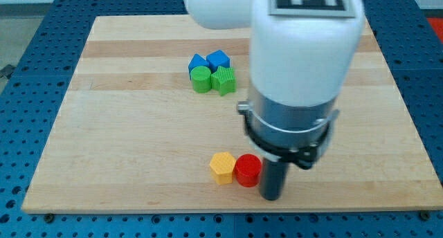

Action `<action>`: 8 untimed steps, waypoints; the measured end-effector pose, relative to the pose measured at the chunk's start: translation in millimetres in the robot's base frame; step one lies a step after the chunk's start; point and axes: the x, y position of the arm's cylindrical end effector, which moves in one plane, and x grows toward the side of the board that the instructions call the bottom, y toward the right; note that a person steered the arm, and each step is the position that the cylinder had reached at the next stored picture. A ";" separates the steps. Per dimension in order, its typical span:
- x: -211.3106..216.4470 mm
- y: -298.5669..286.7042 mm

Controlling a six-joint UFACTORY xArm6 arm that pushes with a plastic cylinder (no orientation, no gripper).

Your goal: Move the red star to the right side of the green star

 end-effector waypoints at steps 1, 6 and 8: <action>-45.6 68.6; -287.3 178.8; -226.8 114.3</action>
